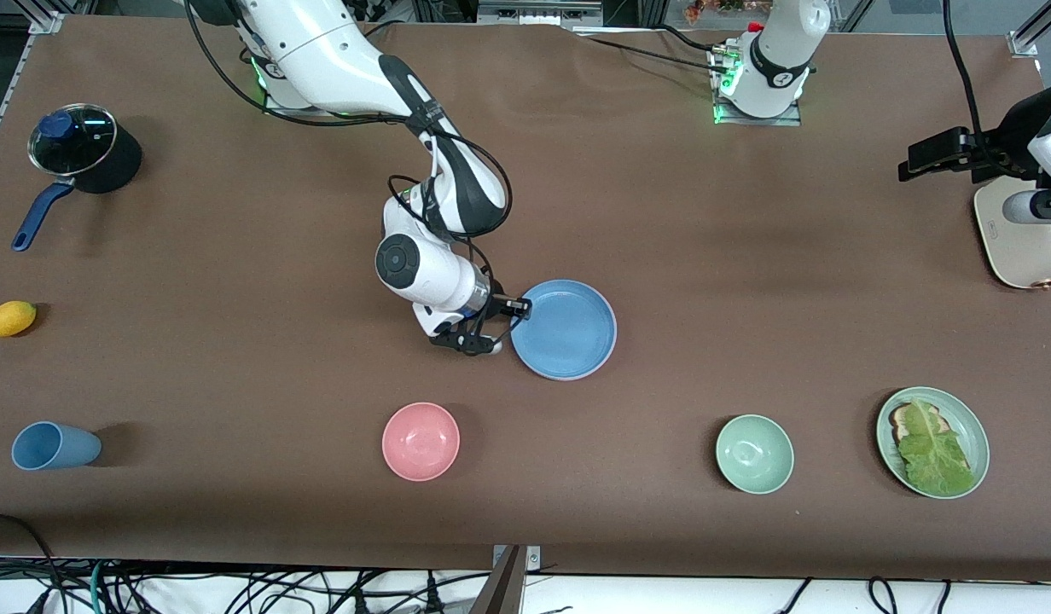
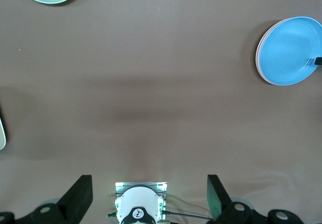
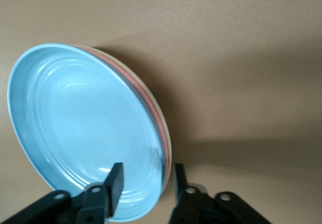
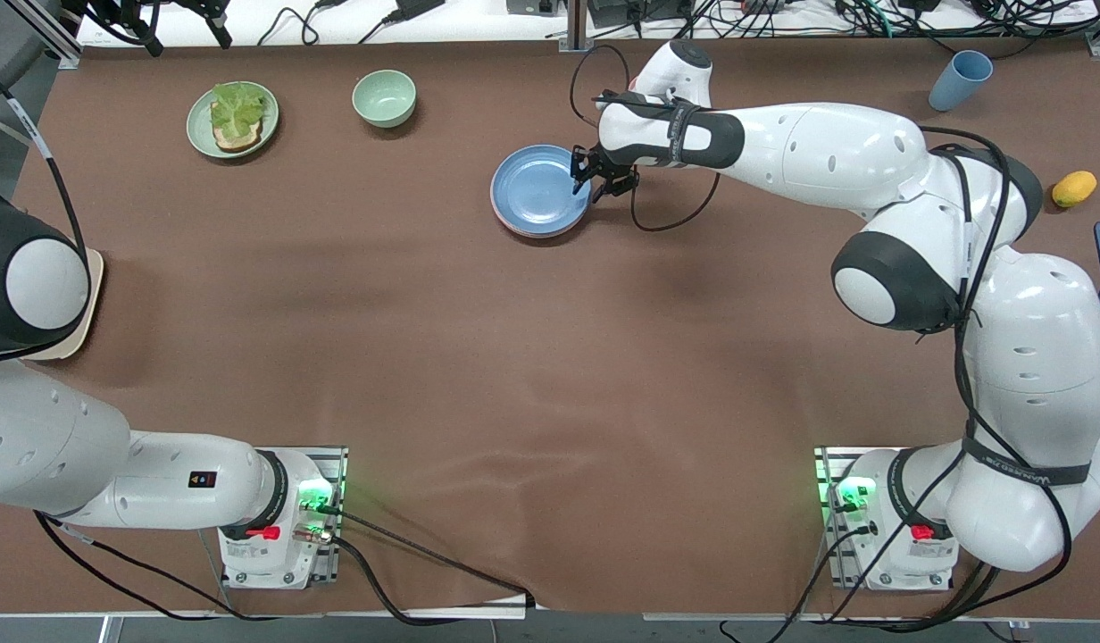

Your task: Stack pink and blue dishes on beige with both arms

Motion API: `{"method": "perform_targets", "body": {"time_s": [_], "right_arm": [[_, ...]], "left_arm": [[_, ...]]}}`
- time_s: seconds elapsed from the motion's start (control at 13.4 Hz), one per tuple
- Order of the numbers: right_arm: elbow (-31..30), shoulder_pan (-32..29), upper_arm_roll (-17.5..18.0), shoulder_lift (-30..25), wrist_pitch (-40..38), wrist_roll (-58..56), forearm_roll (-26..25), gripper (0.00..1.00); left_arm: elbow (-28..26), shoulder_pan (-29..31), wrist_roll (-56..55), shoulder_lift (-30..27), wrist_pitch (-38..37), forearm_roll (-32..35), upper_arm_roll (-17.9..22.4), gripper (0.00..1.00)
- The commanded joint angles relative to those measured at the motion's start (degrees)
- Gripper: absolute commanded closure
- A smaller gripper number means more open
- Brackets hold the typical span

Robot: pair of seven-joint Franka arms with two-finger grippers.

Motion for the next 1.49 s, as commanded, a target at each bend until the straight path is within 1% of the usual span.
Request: {"method": "perform_targets", "body": {"time_s": [0.0,0.15,0.22,0.37,0.52,0.6,0.67,0.82,0.97,1.04,1.12,1.19,1.27,1.34,1.41], "right_arm": [[0.47,-0.05,-4.37,-3.43,-6.90,-0.44,-2.50,0.00],[0.56,-0.14,-8.24,-6.51,-13.14,-2.72,-8.82,0.00],[0.56,-0.14,-9.91,-7.74,-16.74,-4.65,-11.20,0.00],[0.65,-0.14,-15.78,-9.59,-23.68,-11.48,-15.77,0.00],[0.74,-0.14,-22.63,-11.44,-29.94,-22.45,-16.58,0.00],[1.00,-0.14,-25.98,-11.97,-30.75,-26.42,-16.50,0.00],[1.00,-0.14,-28.71,-13.97,-31.36,-28.55,-16.58,0.00],[1.09,-0.14,-32.49,-18.02,-36.00,-29.28,-16.93,0.00],[2.66,-0.23,-36.28,-21.27,-41.19,-30.23,-17.72,0.00],[5.54,-0.58,-37.25,-21.38,-44.00,-31.37,-19.81,0.00],[7.75,-1.10,-37.09,-21.73,-45.68,-31.30,-21.23,0.00],[8.72,-2.85,-36.83,-22.69,-48.13,-31.21,-21.94,0.00],[9.43,-4.17,-35.34,-23.65,-49.46,-31.12,-22.81,0.00],[10.13,-7.66,-32.63,-25.23,-49.91,-31.12,-23.08,0.00],[9.71,-12.05,-26.60,-27.59,-50.78,-31.12,-24.74,0.00]], "left_arm": [[-0.18,0.00,1.24,-0.35,0.05,1.13,-0.34,0.00],[-0.17,0.09,1.78,-0.35,0.05,1.13,-0.34,0.00],[-0.17,0.18,2.21,-0.35,0.13,1.05,-0.34,0.00],[-0.17,0.27,2.92,-0.35,0.05,0.96,-0.34,0.00],[-0.17,0.18,3.01,-0.35,0.05,1.13,-0.34,0.00],[-0.35,0.00,3.01,-0.35,0.05,1.22,-0.34,0.00],[-0.35,-0.08,3.01,-0.44,0.05,1.31,-0.43,0.00],[-0.26,-0.17,3.10,-0.70,-0.04,1.31,-0.52,0.00],[-0.26,-0.17,7.64,-0.71,-0.04,1.31,-0.61,0.00],[-0.35,0.26,9.50,-0.79,-0.04,1.14,-0.43,0.00],[-0.35,0.35,9.43,-0.88,-0.13,1.05,-0.43,0.00],[-0.35,0.27,8.82,-0.88,-0.13,1.05,-0.52,0.00],[-0.35,0.27,8.81,-0.97,-0.22,1.05,-0.60,0.00],[-0.35,0.27,8.81,-0.97,-0.30,1.05,-0.60,0.00],[-0.44,0.27,8.81,-0.97,-0.39,1.05,-0.52,0.00]]}}
